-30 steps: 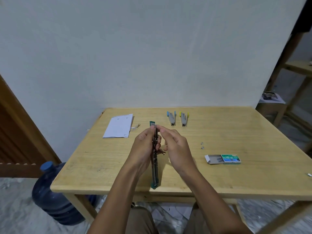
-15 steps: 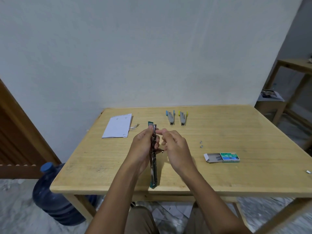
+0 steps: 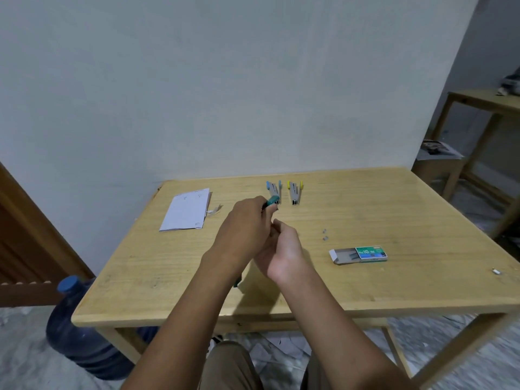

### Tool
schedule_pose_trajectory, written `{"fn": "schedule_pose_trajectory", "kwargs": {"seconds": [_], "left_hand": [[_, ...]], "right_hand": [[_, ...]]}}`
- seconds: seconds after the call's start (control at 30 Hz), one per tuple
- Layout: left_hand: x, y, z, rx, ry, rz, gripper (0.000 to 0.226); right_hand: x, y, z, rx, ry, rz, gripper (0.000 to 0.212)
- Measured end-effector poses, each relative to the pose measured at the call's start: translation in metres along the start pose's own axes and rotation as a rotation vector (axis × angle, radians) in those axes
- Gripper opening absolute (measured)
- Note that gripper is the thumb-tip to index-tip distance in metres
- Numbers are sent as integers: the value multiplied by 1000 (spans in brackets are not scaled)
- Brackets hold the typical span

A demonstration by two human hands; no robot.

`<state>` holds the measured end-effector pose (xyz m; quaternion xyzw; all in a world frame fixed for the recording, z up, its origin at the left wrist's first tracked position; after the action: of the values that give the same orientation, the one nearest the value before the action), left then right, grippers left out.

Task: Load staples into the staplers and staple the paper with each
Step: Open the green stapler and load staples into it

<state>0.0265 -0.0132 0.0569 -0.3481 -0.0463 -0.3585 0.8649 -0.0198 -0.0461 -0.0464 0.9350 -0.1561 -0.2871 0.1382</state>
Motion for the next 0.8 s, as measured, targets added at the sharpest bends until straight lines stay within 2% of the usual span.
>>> {"fn": "schedule_pose_trajectory", "kwargs": {"seconds": [0.07, 0.13, 0.2, 0.27, 0.3, 0.37, 0.43, 0.53, 0.6, 0.63, 0.67, 0.73, 0.8], "left_hand": [[-2, -1, -9, -7, 48, -28, 28], [-2, 5, -9, -162, 39, 31, 30], [-3, 26, -8, -527, 19, 239, 35], [-8, 38, -18, -942, 86, 436, 37], [-10, 39, -21, -1069, 125, 483, 37], [-11, 36, -24, -1175, 188, 500, 36], [-13, 32, -25, -1184, 211, 499, 35], [-16, 33, -24, -1159, 205, 519, 37], [-16, 36, -23, -1079, 187, 514, 39], [-15, 35, -19, -989, 160, 485, 39], [-13, 35, -14, -835, 116, 419, 38], [-8, 24, -2, -346, 32, 194, 33], [-7, 9, -6, 3, 31, 13, 31]], "right_hand": [[-6, 1, -6, -74, 42, 30, 34], [-13, 7, -8, -181, 39, 133, 32], [-19, 20, -8, -308, 45, 324, 28], [-30, 30, -12, -481, 91, 517, 28], [-35, 34, -14, -574, 120, 613, 28], [-45, 39, -20, -746, 187, 791, 28], [-52, 39, -25, -880, 237, 915, 30], [-55, 41, -27, -991, 231, 992, 32], [-51, 44, -21, -861, 206, 900, 31], [-44, 44, -15, -727, 177, 775, 30], [-34, 38, -8, -564, 148, 607, 30], [-17, 19, 3, -235, 89, 276, 33], [-9, 2, 11, -53, 16, 71, 35]]}}
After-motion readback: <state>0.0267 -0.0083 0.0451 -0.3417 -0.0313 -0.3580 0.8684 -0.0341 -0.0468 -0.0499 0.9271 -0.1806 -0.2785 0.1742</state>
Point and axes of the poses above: each hand's wrist, its own x-axis towards the middle knuckle, its own z-axis out of the back of the hand, y = z × x, the point moved 10 cm from there along x, towards the middle knuckle, and after that the axes turned 2 degrees about -y, right-handed, at the moved point
